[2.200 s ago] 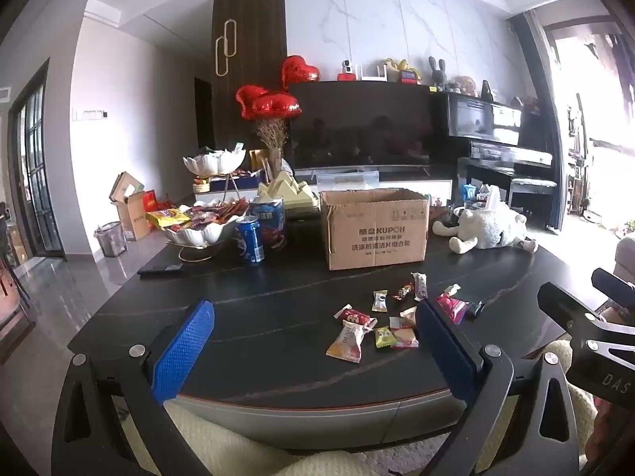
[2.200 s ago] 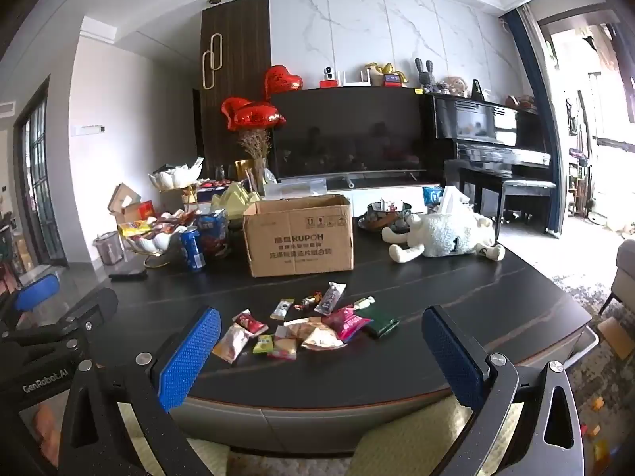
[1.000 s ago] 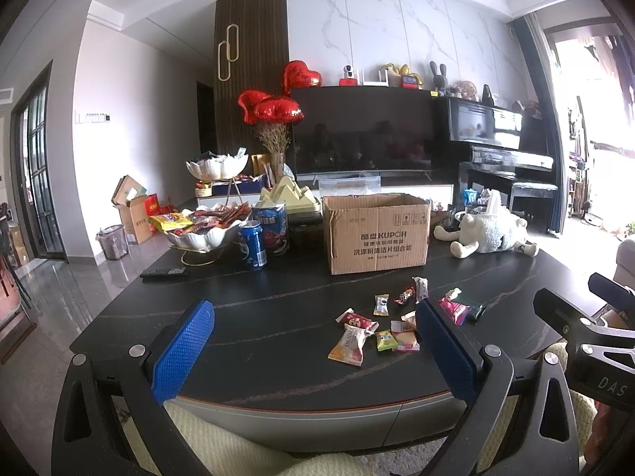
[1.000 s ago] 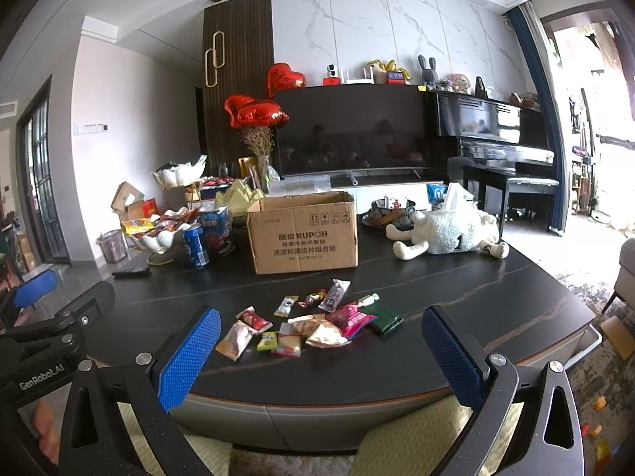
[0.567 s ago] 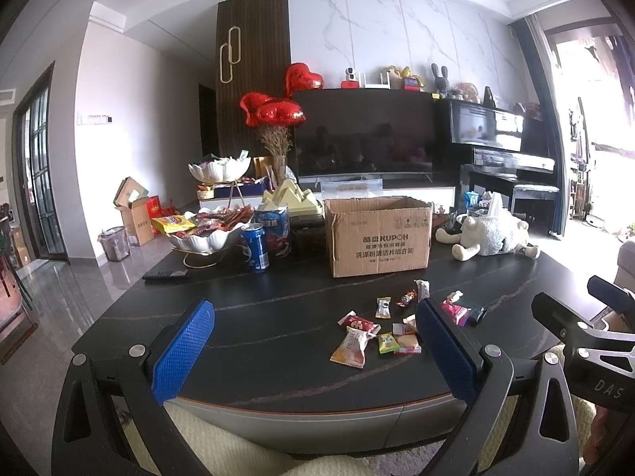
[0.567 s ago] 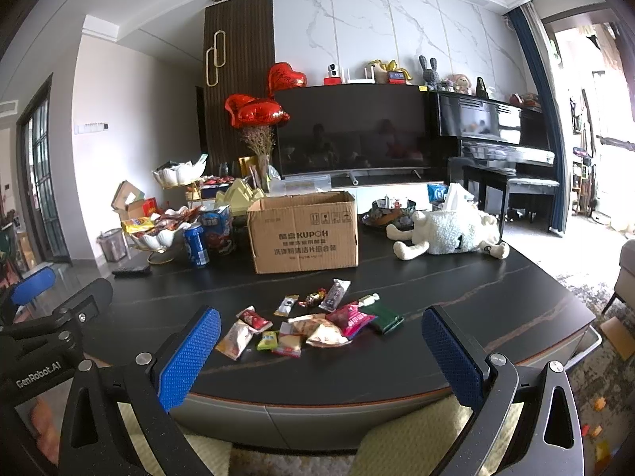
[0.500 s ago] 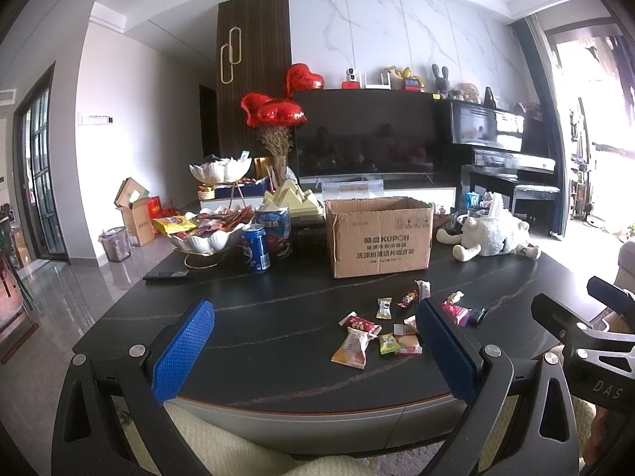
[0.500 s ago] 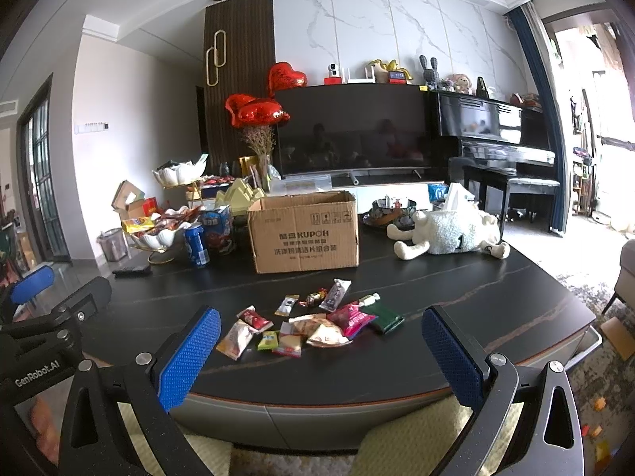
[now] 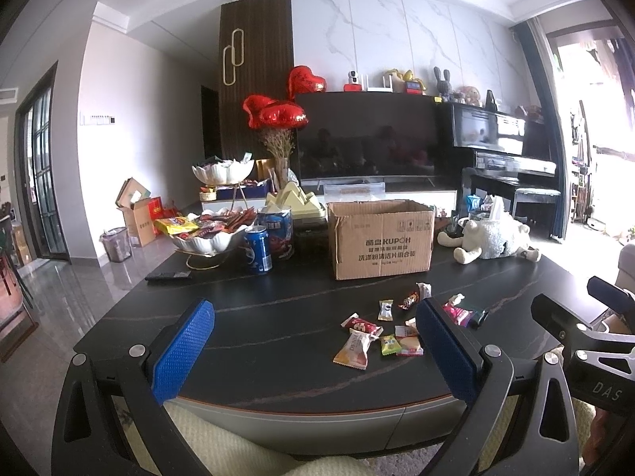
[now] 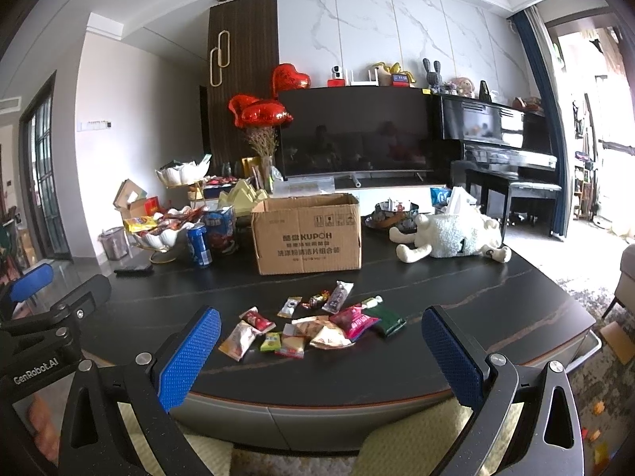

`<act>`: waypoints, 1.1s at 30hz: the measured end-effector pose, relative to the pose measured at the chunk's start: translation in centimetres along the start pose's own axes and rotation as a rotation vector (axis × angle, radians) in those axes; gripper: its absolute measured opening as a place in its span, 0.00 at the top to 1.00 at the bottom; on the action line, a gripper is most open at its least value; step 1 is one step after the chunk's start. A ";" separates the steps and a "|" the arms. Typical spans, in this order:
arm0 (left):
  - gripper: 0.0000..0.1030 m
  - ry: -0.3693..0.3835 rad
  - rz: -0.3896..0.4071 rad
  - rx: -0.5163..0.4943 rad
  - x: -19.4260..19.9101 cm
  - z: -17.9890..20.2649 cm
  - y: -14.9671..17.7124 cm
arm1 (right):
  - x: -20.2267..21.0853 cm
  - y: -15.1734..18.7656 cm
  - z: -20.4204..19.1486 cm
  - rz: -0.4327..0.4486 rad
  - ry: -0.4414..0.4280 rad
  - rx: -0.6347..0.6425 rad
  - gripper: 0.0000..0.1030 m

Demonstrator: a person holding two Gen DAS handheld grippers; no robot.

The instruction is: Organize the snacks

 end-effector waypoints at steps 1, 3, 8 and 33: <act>0.00 0.000 0.000 0.000 0.0 0.0 0.0 | 0.0 0.0 -0.1 0.001 0.002 0.000 0.01; 0.00 0.000 0.000 0.000 0.0 0.0 0.0 | 0.0 0.0 -0.1 -0.001 -0.001 -0.001 0.01; 0.00 0.001 0.001 0.000 0.1 0.0 0.0 | -0.1 -0.1 0.2 0.000 0.000 0.001 0.01; 0.02 0.127 -0.172 -0.066 -6.9 1.1 2.4 | -7.3 1.6 -0.5 -0.189 -0.068 0.031 0.01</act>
Point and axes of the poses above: each gripper's, at about its wrist camera, not at the fingertips, and x roughly against the way its jaws point, z to its right, y to its underside, the point moved 4 cm from there along -x, roughly the way its jaws point, and after that the axes turned 9 degrees about -x, right-handed, at the moved point
